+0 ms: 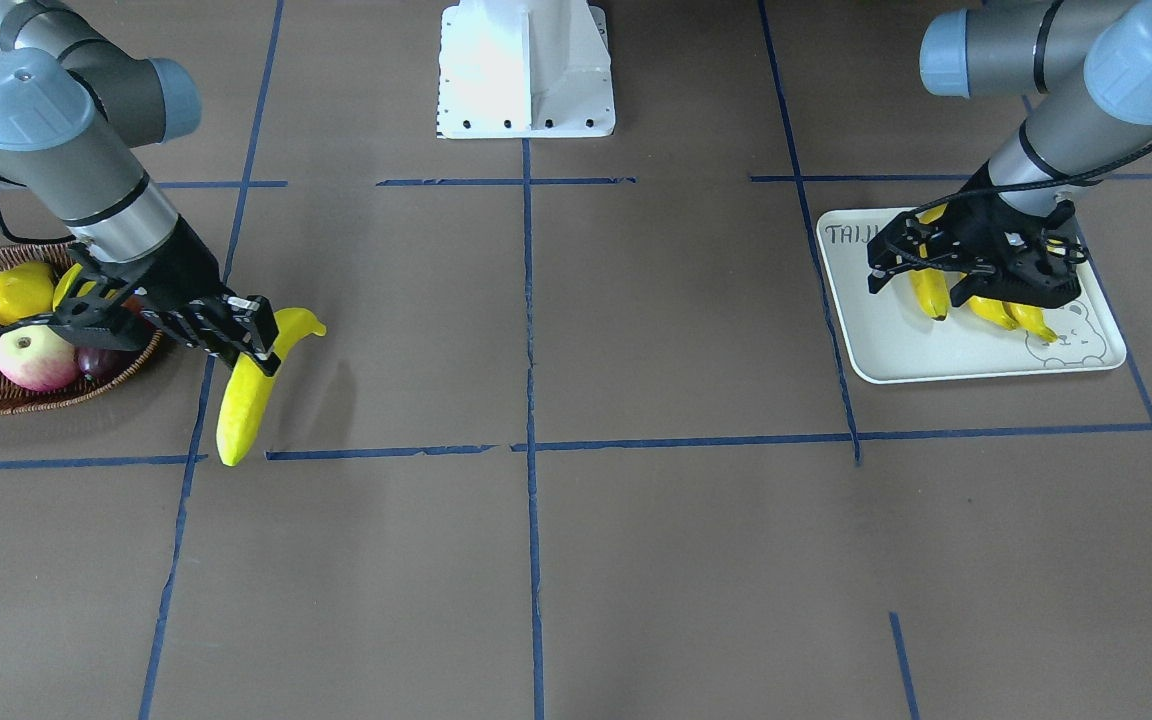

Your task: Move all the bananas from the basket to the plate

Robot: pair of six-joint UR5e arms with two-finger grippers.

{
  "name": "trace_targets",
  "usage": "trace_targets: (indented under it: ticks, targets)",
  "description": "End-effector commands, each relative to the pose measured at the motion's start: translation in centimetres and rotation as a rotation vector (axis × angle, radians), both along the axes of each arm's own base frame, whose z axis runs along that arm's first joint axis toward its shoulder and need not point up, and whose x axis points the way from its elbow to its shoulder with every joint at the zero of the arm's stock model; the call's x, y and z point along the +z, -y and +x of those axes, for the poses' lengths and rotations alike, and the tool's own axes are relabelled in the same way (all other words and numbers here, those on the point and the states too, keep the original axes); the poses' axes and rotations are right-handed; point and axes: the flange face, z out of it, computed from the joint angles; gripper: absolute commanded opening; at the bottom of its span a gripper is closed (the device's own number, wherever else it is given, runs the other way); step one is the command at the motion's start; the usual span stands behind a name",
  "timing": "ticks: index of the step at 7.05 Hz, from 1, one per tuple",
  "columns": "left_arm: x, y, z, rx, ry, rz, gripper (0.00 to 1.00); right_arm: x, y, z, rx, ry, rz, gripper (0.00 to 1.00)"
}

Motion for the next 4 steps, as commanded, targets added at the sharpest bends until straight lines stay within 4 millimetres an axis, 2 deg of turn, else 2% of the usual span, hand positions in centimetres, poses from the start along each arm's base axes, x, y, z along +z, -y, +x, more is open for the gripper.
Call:
trace_targets:
  ticks: [1, 2, 3, 4]
  targets:
    - [-2.5, -0.8, 1.3, -0.053, -0.134, 0.013, 1.00, -4.7, -0.8, -5.3, -0.029, 0.102, -0.025, 0.04]
    - [-3.5, -1.6, 1.9, -0.045, -0.198, 0.052, 1.00, -6.8, -1.8, -7.1, -0.061, 0.125, -0.008, 0.04]
    - [-4.0, -2.4, 3.0, -0.017, -0.242, 0.098, 1.00, -8.6, -2.3, -7.9, -0.078, 0.150, 0.008, 0.04]
    - [-4.7, -3.0, 3.2, -0.005, -0.284, 0.142, 1.00, -9.7, -3.6, -8.8, -0.096, 0.208, 0.028, 0.04]
